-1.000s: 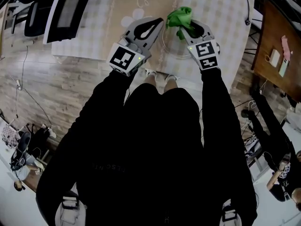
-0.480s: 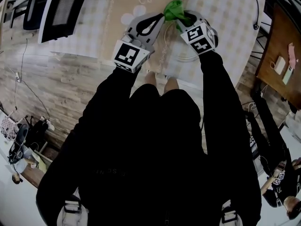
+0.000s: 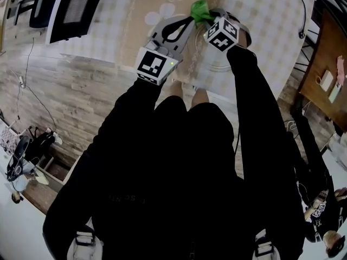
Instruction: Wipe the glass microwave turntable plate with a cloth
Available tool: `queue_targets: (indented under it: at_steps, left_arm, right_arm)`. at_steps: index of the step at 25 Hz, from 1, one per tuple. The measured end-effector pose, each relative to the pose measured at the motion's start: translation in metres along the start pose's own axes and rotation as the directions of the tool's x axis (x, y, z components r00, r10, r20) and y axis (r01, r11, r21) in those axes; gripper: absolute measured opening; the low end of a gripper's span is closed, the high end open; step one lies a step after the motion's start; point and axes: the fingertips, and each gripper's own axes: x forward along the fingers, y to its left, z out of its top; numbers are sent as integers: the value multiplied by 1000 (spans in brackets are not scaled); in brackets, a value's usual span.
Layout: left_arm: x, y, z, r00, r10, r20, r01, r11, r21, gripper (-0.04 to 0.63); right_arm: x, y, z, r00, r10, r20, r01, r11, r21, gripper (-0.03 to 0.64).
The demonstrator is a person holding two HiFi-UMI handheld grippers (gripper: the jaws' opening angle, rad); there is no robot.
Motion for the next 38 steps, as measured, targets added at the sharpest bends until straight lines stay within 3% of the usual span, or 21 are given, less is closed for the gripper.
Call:
queue_targets:
  at_steps: [10,24,38]
  left_arm:
    - [-15,-2,-5,1000,9,-6,-9,1000,0,21]
    - [-34,-21,-11,1000,-4,-10,4,1000,4,21]
    - [-48,-37,-12,1000,-22,-15,23,1000,7,21]
  right_arm:
    - [4,24,1,998,48,-39,-49,998,-31,112]
    - [-9,93,4,987,155,-50,-157,986,-53,112]
    - [-24,152,-1,974,219,-63,-221,975,-25,110]
